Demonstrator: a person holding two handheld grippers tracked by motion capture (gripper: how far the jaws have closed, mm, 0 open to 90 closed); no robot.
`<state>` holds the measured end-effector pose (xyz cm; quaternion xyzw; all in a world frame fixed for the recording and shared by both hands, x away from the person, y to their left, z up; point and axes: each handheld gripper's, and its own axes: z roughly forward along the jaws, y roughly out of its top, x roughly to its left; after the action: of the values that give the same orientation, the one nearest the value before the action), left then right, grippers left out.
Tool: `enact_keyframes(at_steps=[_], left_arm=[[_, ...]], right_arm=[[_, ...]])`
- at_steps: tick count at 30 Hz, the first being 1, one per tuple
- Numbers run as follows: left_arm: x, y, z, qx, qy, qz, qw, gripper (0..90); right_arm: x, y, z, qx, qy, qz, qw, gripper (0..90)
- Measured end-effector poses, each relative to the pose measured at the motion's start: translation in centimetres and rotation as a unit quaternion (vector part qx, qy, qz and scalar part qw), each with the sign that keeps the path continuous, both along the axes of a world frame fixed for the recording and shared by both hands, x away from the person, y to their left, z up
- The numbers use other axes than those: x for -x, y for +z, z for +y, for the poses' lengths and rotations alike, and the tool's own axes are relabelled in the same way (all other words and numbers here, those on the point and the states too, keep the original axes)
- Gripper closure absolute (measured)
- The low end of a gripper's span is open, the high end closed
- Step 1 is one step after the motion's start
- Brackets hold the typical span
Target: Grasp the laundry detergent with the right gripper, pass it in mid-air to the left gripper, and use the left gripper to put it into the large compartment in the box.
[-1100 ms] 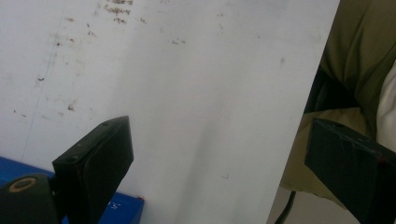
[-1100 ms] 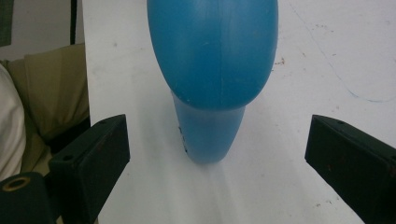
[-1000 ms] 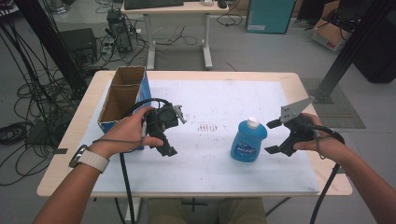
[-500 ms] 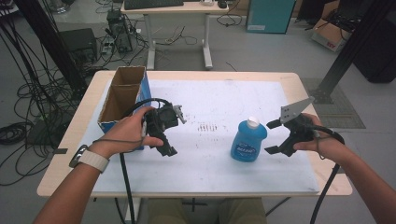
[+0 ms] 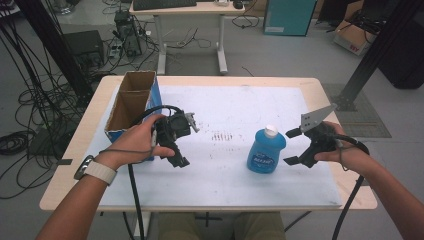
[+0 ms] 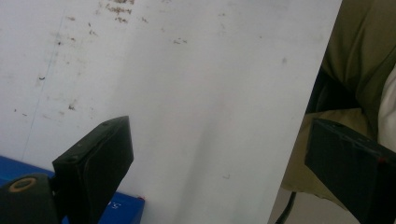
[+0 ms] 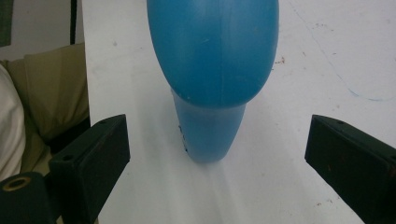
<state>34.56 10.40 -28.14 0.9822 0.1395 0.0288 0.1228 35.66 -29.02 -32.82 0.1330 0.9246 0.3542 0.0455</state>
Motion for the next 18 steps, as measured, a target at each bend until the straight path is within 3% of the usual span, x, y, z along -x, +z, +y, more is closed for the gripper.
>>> enact_keyframes(at_steps=[18], left_arm=[[0.00,0.02,-0.02,-0.002,-0.002,0.001,1.0000,8.4]], right_arm=[[0.02,-0.09,-0.02,-0.001,0.000,-0.001,1.0000,6.4]])
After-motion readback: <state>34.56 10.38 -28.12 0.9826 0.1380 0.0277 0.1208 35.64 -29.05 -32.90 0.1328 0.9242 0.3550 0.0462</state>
